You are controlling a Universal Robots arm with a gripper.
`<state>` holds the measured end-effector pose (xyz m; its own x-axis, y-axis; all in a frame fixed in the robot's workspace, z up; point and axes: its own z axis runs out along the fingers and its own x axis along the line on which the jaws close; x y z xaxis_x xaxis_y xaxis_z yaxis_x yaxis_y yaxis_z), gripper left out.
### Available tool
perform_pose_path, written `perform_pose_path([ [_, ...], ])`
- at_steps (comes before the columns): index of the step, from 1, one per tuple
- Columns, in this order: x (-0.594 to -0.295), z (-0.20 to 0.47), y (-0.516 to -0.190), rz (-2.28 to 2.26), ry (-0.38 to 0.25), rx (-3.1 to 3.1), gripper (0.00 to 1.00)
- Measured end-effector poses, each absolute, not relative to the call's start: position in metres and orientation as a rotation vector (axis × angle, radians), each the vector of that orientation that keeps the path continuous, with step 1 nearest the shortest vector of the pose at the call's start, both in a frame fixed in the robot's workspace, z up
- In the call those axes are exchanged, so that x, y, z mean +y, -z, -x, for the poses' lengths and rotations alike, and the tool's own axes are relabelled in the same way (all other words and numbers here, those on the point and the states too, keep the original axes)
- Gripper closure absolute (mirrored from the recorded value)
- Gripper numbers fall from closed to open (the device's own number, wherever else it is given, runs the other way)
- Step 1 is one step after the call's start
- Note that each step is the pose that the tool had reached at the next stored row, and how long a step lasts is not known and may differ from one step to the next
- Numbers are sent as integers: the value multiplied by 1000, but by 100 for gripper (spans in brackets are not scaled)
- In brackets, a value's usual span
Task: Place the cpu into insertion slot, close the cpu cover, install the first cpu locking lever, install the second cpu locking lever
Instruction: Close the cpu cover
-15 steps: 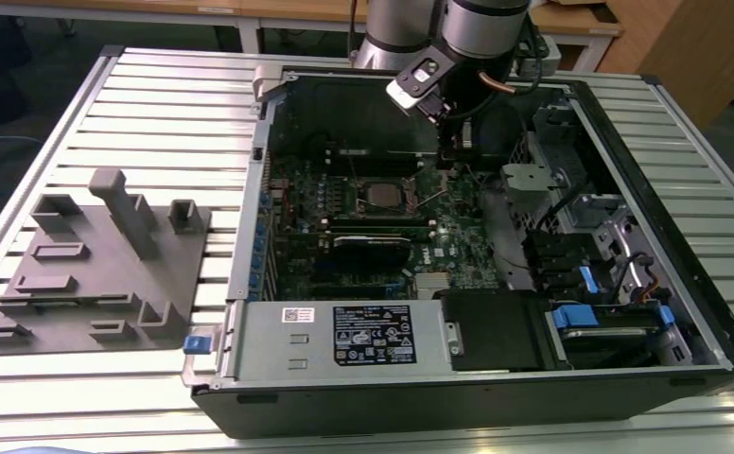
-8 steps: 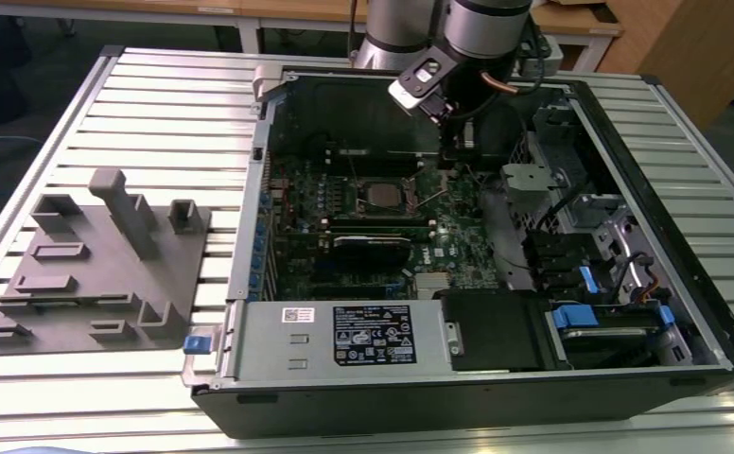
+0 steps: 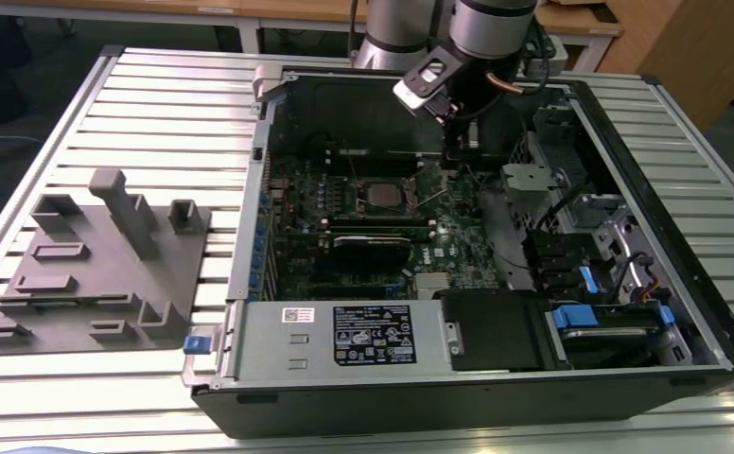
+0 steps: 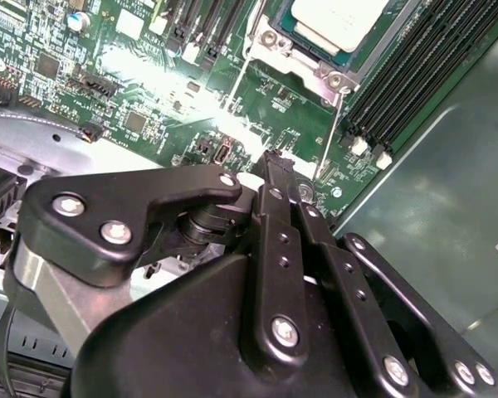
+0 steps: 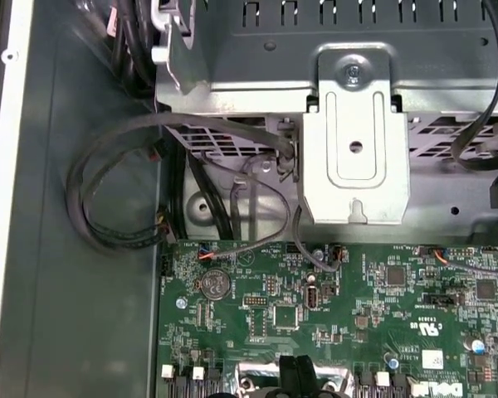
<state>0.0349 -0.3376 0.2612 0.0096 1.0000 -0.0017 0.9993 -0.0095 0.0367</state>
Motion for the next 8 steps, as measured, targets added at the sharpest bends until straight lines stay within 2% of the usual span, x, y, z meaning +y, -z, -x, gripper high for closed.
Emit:
perform_pose_path([
  [8,-338,-40,-261,-2212,-38,2191,89],
])
